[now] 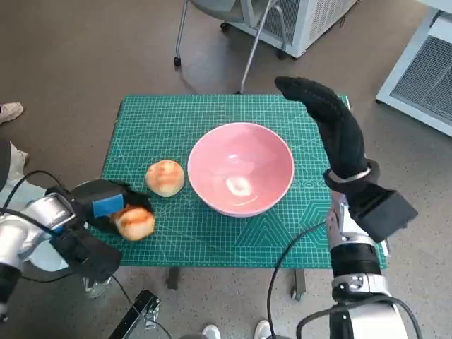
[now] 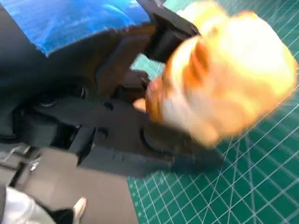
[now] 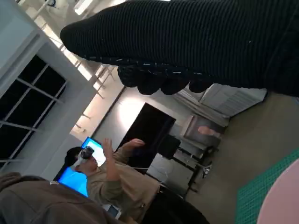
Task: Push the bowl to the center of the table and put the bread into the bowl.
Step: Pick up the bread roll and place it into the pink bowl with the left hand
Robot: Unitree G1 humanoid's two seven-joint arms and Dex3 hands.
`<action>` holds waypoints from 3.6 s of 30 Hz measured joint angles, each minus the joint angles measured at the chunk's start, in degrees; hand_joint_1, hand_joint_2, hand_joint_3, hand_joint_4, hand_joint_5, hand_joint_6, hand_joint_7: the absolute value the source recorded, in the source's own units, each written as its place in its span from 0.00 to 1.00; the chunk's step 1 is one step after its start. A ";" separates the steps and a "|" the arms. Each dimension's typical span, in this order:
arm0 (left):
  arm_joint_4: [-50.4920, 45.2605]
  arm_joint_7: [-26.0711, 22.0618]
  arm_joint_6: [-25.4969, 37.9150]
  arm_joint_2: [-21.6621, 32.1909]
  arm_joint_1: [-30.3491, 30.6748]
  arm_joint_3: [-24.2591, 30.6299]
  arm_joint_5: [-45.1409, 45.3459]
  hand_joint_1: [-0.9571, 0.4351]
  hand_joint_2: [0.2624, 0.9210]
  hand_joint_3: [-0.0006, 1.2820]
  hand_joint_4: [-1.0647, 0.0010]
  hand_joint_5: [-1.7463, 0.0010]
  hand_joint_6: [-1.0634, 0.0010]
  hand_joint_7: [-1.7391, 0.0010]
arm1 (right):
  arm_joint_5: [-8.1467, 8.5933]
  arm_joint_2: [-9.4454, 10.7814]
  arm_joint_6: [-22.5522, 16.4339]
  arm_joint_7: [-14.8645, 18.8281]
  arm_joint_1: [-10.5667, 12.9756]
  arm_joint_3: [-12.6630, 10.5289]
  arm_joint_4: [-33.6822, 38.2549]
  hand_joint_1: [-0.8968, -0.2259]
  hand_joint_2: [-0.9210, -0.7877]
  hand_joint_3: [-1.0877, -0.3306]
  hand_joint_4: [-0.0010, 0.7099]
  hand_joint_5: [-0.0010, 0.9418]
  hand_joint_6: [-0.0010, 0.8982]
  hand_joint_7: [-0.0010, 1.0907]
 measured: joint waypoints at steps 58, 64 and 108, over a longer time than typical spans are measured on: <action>36.06 22.78 4.39 -34.99 -39.63 -13.84 7.17 0.69 1.00 0.10 0.43 0.36 0.44 0.22 | -0.18 -3.29 -1.15 -1.81 1.72 -0.01 -3.48 0.41 0.00 0.43 0.42 0.01 0.00 0.61; 40.53 24.00 4.71 -36.75 -39.62 -16.70 7.84 0.69 1.00 0.12 0.49 0.34 0.43 0.23 | -0.84 -4.30 -1.14 -3.51 3.14 -0.08 -4.94 0.43 0.00 0.43 0.43 0.01 0.00 0.61; 11.32 11.85 -9.56 -3.76 -32.67 -0.80 -4.17 0.69 0.98 0.04 0.77 0.99 0.62 0.93 | -2.36 -4.26 0.38 -7.11 2.97 1.64 -4.81 0.44 0.00 0.43 0.44 0.01 0.00 0.61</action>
